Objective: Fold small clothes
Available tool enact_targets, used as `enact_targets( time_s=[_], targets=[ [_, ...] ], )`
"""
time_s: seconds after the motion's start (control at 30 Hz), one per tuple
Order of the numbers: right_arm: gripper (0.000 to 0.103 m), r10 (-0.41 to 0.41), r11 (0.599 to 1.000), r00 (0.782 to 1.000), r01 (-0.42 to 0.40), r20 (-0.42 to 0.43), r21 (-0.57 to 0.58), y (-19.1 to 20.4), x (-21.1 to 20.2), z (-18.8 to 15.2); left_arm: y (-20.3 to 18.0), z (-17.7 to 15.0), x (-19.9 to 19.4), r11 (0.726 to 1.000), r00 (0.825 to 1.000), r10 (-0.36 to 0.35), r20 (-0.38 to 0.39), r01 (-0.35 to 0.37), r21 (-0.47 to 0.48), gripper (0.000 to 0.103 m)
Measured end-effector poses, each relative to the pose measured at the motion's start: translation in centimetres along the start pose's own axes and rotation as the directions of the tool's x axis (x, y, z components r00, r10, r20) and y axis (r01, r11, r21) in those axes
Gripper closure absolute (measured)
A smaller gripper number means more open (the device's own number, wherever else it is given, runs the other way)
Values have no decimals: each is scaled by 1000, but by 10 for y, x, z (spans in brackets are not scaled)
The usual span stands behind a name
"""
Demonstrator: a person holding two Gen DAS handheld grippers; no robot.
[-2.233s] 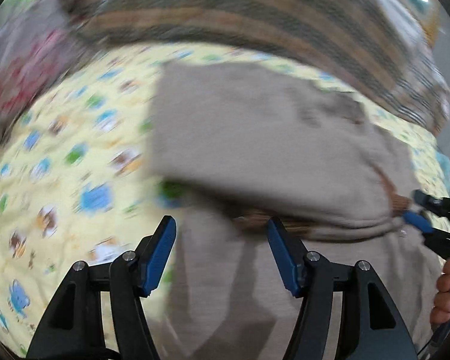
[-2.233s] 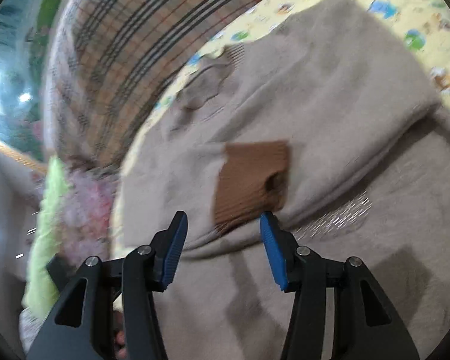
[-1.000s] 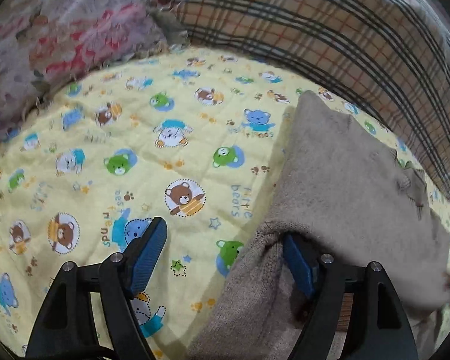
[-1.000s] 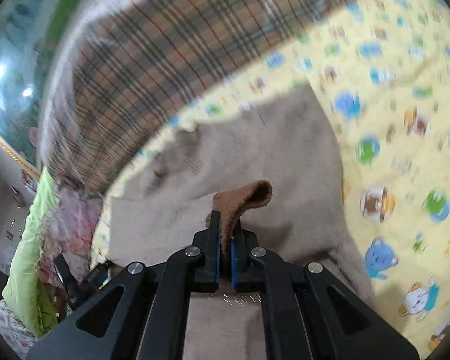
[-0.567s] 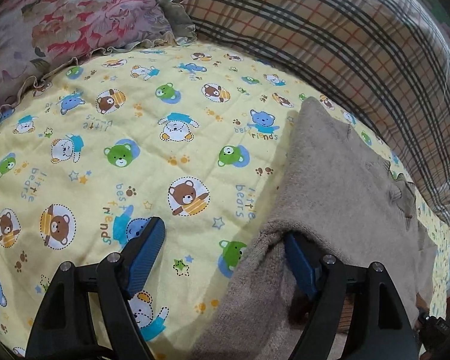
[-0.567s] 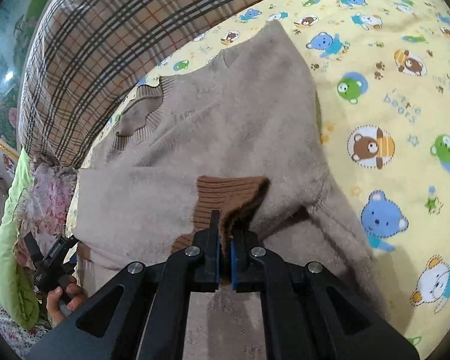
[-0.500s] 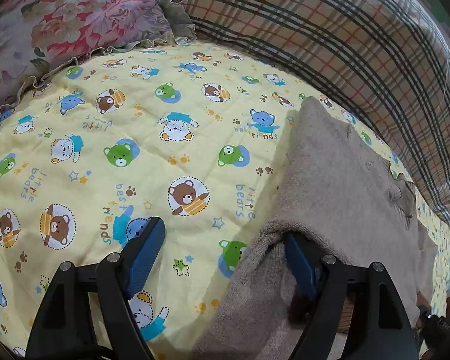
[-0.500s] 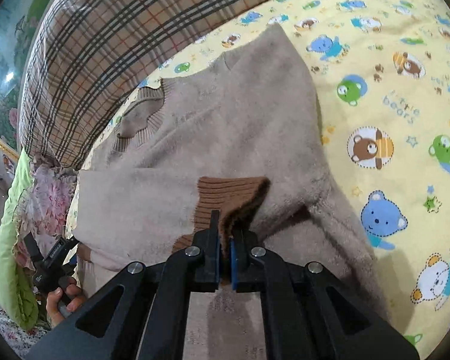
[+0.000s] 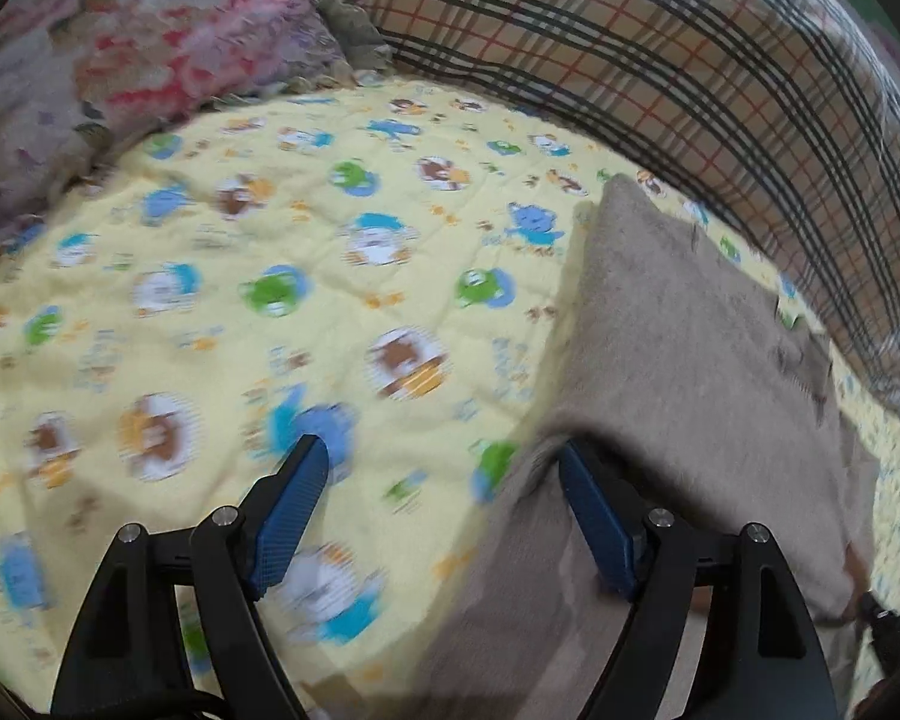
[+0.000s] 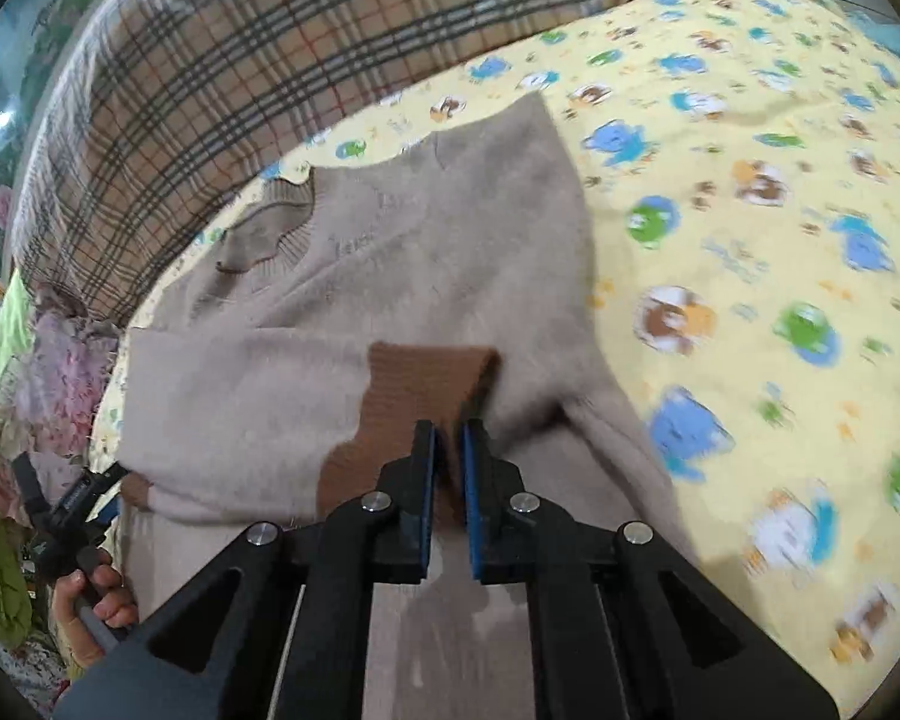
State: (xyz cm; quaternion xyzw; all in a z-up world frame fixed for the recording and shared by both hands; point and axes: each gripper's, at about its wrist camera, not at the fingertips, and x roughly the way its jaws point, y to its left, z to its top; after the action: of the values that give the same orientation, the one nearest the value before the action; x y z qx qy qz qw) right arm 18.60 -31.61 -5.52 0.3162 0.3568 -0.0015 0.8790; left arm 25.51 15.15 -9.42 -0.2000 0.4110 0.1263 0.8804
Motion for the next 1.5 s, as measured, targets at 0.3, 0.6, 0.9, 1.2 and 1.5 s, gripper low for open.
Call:
enact_targets(
  time_s=[0.3, 0.6, 0.9, 1.2, 1.5],
  targets=[
    [79, 54, 998, 995, -57, 86, 32, -16, -83, -47, 24, -44, -70, 990, 990, -118, -75, 123, 69, 23],
    [73, 66, 995, 994, -73, 89, 72, -33, -130, -105, 51, -107, -116, 987, 979, -116, -167, 132, 89, 22],
    [72, 74, 993, 995, -79, 69, 85, -41, -156, -153, 72, -164, -161, 974, 969, -146, -201, 176, 143, 21],
    [64, 105, 993, 993, -107, 55, 42, -37, -180, -186, 73, -209, -188, 962, 960, -162, -229, 205, 179, 20],
    [61, 168, 984, 986, -169, 20, 54, -57, -187, -220, 78, -220, -194, 953, 945, -221, -242, 262, 154, 21]
  ],
)
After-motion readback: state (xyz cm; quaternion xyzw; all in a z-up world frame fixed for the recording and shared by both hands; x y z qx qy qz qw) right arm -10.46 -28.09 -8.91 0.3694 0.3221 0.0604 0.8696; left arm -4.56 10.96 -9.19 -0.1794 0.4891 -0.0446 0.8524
